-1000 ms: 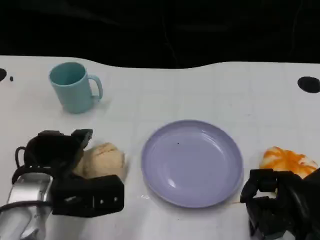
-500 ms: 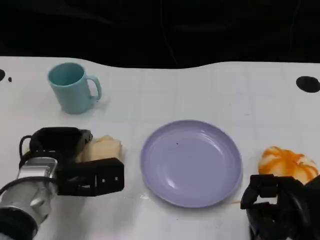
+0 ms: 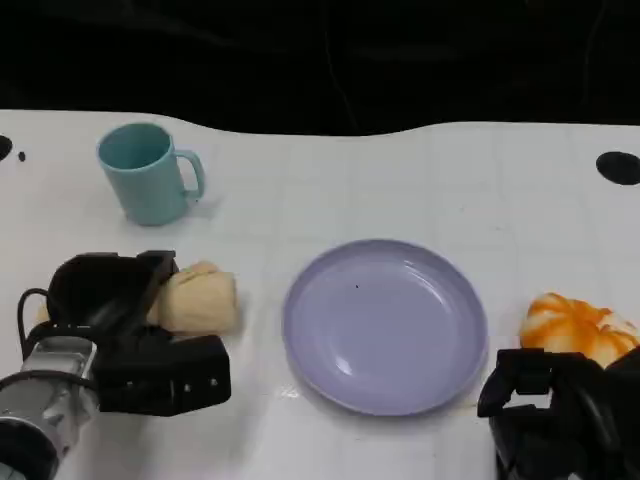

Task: Grasp the towel on the left side of the plate with the left hand and place it into the plate.

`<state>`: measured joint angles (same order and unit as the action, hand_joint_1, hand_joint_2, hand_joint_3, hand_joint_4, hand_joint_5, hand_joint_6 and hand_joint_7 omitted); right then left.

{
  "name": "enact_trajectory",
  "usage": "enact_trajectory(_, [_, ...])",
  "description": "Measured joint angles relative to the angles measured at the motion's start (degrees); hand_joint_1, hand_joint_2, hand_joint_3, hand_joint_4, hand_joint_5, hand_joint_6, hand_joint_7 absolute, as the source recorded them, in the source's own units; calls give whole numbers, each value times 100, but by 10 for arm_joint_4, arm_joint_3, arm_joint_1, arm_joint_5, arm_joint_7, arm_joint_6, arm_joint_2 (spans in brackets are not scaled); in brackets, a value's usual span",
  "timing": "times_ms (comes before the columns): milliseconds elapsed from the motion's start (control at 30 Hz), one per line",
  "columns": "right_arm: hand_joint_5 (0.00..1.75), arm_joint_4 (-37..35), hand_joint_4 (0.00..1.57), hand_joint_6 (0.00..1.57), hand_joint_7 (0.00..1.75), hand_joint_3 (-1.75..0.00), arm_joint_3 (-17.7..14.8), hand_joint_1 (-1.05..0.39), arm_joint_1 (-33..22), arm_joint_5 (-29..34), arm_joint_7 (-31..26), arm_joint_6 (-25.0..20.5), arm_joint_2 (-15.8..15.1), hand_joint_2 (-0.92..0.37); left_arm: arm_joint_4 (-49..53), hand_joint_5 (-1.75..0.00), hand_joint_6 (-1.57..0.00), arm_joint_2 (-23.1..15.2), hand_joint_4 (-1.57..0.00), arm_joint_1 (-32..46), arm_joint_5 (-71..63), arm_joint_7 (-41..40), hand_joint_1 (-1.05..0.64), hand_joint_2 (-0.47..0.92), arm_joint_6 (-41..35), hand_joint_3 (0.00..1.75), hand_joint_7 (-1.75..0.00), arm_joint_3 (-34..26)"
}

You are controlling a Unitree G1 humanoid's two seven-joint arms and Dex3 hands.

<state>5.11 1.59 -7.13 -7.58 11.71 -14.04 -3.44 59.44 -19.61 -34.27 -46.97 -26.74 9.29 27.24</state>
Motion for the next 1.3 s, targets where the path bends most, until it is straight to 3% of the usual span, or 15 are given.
enact_trajectory(267, [127,-6,150,150,102,-175,0,-87,5,-1,-2,1,0,5,-79,-175,-55,-10,-85,9,11,-26,-26,89,-15,29,-175,-13])
enact_trajectory(300, [128,-6,150,150,103,-175,-1,-87,5,-1,-2,1,0,5,-105,-175,-57,-9,-86,15,19,-23,-26,82,-17,47,-175,-17])
enact_trajectory(433, [128,-6,150,149,103,-175,-2,-88,4,0,-2,1,0,5,-215,-175,-64,2,-91,37,49,18,-26,61,-19,87,-175,-34])
enact_trajectory(533, [129,-6,150,149,104,-175,-2,-88,5,0,-2,4,0,5,-274,-175,-69,21,-93,41,76,52,-27,54,-13,105,-175,-42])
enact_trajectory(800, [129,-16,150,150,104,-175,-3,-88,6,1,-2,11,-1,6,-347,-175,-71,63,-95,35,83,120,-26,48,-32,112,-175,-35])
enact_trajectory(967, [130,-16,149,149,104,-175,-2,-89,8,2,-2,12,-4,6,-347,-175,-68,99,-92,13,67,157,-28,54,-48,94,-175,-9])
enact_trajectory(1200, [131,-15,149,149,105,-175,-3,-89,7,1,0,14,-6,6,-309,-175,-66,143,-91,-24,60,180,-25,54,-58,102,-175,13])
enact_trajectory(1267, [131,-14,149,149,105,-175,-3,-89,7,1,0,14,-6,6,-300,-175,-64,151,-88,-26,60,191,-26,59,-63,95,-169,18])
enact_trajectory(1300, [131,-14,149,149,105,-175,-3,-89,7,1,0,14,-6,6,-294,-175,-65,154,-84,-29,60,200,-27,63,-67,87,-155,20])
